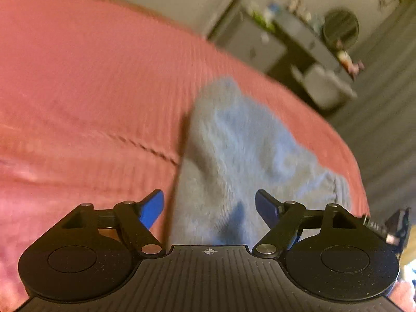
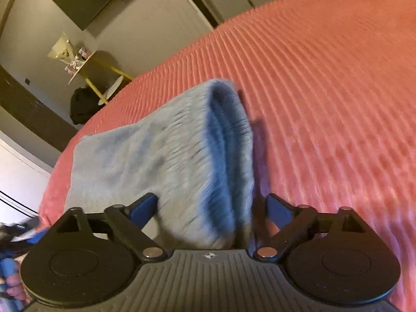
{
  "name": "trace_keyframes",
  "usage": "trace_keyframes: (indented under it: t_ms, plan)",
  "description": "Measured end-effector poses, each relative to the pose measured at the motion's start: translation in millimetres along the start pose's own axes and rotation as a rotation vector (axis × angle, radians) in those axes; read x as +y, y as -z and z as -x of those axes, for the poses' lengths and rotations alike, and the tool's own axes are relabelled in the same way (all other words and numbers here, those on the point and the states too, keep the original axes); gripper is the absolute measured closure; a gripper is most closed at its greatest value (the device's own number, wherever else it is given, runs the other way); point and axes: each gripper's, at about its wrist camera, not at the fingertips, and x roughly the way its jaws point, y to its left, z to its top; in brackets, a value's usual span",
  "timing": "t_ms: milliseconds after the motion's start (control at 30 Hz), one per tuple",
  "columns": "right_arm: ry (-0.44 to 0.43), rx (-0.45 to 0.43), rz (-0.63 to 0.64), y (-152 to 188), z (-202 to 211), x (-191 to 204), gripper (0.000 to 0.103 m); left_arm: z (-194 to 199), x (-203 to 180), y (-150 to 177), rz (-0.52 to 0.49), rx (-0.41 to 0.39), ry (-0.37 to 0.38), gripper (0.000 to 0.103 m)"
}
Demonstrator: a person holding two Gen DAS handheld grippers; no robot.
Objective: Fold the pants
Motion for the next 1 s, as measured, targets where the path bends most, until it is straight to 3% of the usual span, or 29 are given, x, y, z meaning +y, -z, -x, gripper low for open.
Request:
trace_keyframes:
  t_ms: [67,133,233,333,400,467,600,800,867,900,967,1000]
  plan:
    - [-0.061,0.043,-0.045,-7,-10,-12,0.004,-30,7,-8,0.012,0.07,-0.012,0.019]
    - [-0.121,0.066,-0.065,-13,-15,-19,0.004,-56,12,-14,0.003,0.123,0.027,0.012]
    - [-0.185,0.098,-0.092,-20,-25,-24,0.007,-68,11,-17,-0.023,0.082,0.067,0.011]
    - [-0.145,0.1,-0.052,-29,-41,-14,0.035,-74,7,-22,-0.035,0.089,0.103,0.033]
    - [-0.131,0.112,-0.039,-33,-47,-12,0.039,-77,7,-25,-0.016,0.086,0.125,0.043]
    - [-0.123,0.129,-0.049,-37,-48,-9,0.044,-73,3,-25,-0.031,0.058,0.127,0.064]
    - [-0.078,0.099,0.002,-46,-40,26,0.052,-59,-9,-32,-0.003,-0.009,0.154,0.072]
    - [-0.219,-0.042,-0.005,-81,-13,53,0.054,-41,-34,-65,-0.026,-0.126,0.184,0.07]
    - [-0.229,-0.062,-0.013,-96,-12,56,0.049,-41,-33,-73,0.013,-0.152,0.106,0.047]
    - [-0.218,-0.056,-0.031,-104,-14,55,0.041,-41,-32,-75,0.03,-0.16,0.016,0.044]
    - [-0.062,-0.057,-0.021,-113,-13,56,0.029,-38,-29,-74,0.019,-0.188,-0.175,0.044]
    - [0.059,-0.07,0.009,-115,-12,60,0.026,-34,-28,-69,-0.003,-0.198,-0.216,0.043]
